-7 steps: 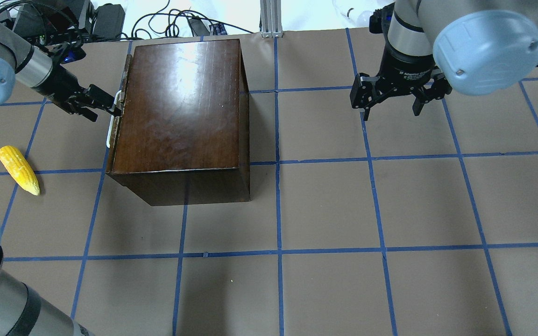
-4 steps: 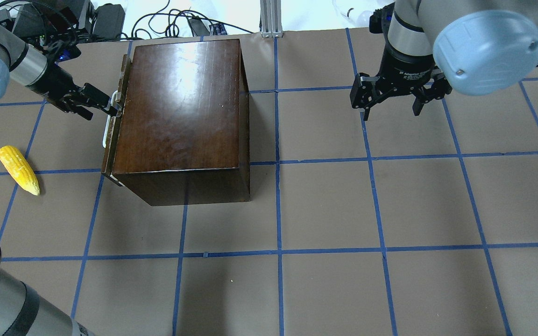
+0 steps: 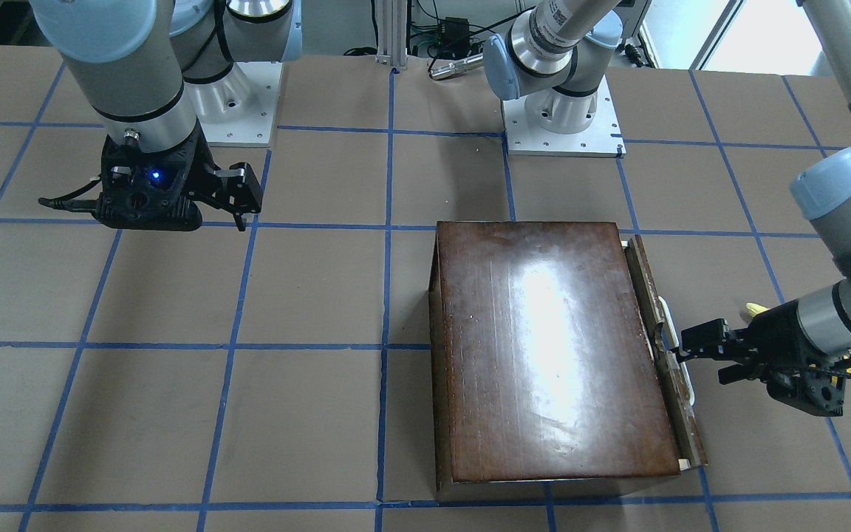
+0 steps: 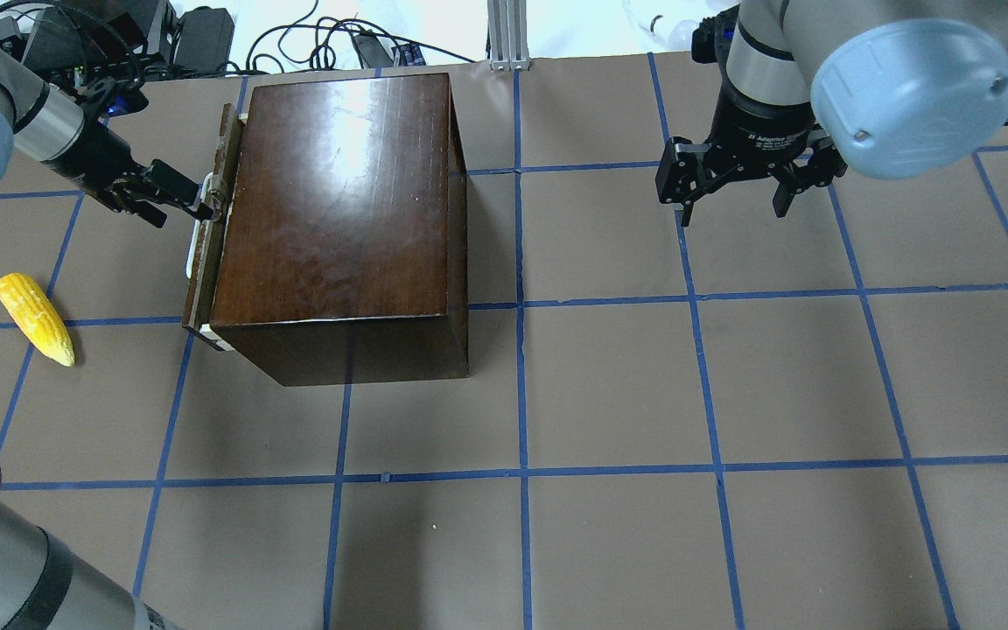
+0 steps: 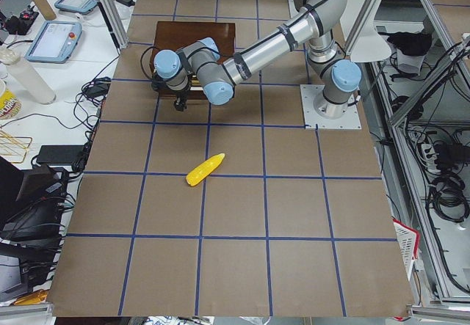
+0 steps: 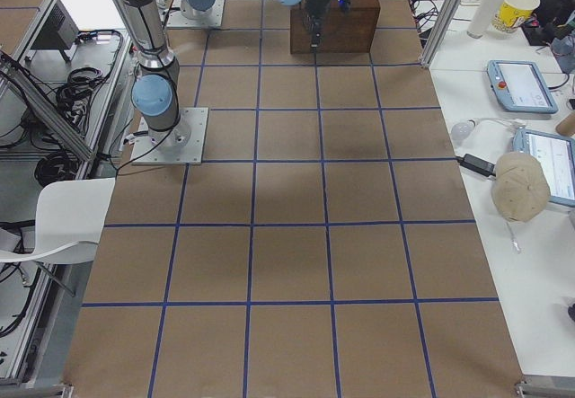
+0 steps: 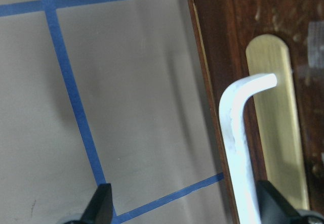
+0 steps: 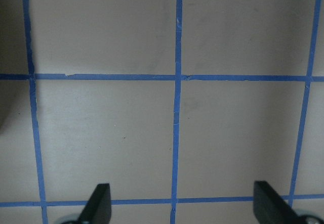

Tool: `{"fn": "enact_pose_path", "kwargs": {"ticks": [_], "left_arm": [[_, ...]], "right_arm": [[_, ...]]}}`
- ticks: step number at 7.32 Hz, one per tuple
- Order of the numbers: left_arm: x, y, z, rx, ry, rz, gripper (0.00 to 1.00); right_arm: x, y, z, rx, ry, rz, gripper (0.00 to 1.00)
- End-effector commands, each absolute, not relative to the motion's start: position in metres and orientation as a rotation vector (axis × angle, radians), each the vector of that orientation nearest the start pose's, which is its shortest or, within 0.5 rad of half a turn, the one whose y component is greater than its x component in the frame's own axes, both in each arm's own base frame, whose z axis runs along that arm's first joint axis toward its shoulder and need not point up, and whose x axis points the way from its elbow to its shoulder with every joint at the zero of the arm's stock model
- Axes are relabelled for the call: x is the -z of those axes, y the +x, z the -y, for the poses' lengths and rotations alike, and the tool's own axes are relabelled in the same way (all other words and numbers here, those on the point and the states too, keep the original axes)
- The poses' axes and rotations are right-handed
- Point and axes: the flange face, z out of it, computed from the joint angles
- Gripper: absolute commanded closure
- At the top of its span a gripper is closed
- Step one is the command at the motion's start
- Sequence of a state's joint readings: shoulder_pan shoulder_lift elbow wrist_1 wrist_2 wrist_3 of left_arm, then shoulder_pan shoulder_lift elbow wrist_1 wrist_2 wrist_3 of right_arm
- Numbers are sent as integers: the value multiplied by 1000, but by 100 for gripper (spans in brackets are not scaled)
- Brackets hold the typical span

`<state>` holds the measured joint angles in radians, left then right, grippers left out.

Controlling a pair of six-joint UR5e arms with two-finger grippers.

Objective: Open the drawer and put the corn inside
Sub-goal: 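Pull the drawer outward from the box with the left gripper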

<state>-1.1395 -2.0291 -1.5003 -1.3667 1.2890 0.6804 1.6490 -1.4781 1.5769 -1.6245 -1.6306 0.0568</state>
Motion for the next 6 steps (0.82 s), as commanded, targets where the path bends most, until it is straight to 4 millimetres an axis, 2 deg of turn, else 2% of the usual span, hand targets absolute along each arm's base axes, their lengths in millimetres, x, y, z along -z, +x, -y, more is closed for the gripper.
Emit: {"fn": "enact_pose_path", "kwargs": {"ticks": [1,3,6], "left_arm": [[-284,119,641,-9,392,-3451,0],[-283,138,637,-3,359,-3457,0],[-283,147,635,4,365,-3455,0]], "right_arm": [[-444,168,513,-62,-36,-3203,0],[-443,168,513,-67,-37,-3203,0],[-444,168,513,-62,-36,-3203,0]]}}
